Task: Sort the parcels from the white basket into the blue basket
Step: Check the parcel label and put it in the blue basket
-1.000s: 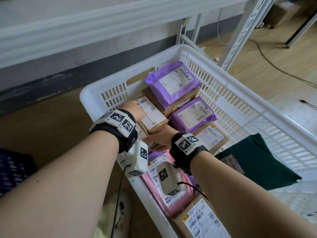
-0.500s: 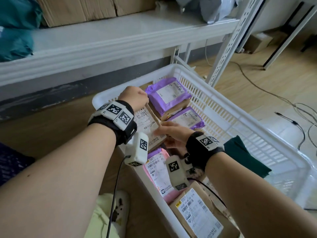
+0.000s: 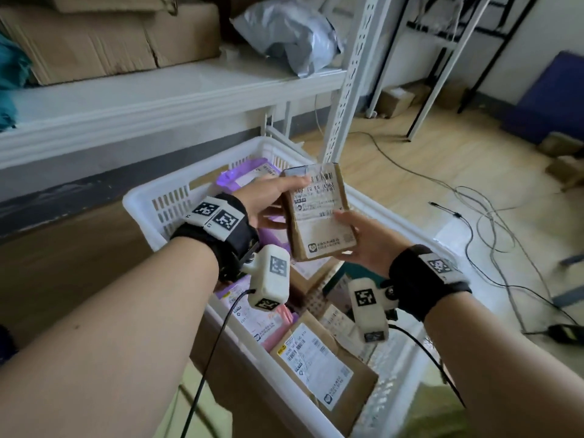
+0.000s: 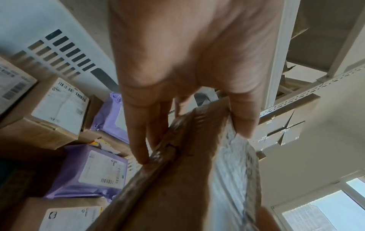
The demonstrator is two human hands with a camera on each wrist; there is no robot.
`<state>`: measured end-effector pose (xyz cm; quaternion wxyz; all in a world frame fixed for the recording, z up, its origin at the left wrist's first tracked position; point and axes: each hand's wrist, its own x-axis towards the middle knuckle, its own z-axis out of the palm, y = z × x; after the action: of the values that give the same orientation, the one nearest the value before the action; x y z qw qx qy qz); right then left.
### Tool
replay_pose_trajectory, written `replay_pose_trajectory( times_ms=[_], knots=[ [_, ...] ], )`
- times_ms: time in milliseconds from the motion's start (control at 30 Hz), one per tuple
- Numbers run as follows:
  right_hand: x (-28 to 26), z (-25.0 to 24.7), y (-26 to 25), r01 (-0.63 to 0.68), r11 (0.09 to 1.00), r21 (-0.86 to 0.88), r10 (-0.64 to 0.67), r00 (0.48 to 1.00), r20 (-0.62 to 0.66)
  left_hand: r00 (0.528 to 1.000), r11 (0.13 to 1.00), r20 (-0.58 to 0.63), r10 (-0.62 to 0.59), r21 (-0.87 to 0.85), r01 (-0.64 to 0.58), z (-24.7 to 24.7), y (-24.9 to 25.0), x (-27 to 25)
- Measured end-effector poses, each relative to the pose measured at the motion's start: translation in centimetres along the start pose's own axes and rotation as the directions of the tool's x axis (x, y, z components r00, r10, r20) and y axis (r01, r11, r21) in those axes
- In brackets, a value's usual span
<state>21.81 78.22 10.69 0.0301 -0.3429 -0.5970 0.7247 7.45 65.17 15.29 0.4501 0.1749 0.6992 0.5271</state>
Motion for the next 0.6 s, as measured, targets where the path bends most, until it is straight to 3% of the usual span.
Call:
replay_pose_trajectory(
  times_ms=[167, 600],
  knots=[
    [-0.76, -0.72, 0.03, 0.087, 0.993, 0.075, -0.087, 0.996, -0.007, 0.999, 0.999, 0.031, -0.013, 0.047, 0.011, 0.92, -0.23, -0.75],
    [-0.41, -1.01, 0.03, 0.140, 0.988, 0.072, -0.140, 0.990, -0.002, 0.998, 1.000, 0.070, -0.004, -0.031, 0.006, 0.50, -0.11, -0.14]
  ],
)
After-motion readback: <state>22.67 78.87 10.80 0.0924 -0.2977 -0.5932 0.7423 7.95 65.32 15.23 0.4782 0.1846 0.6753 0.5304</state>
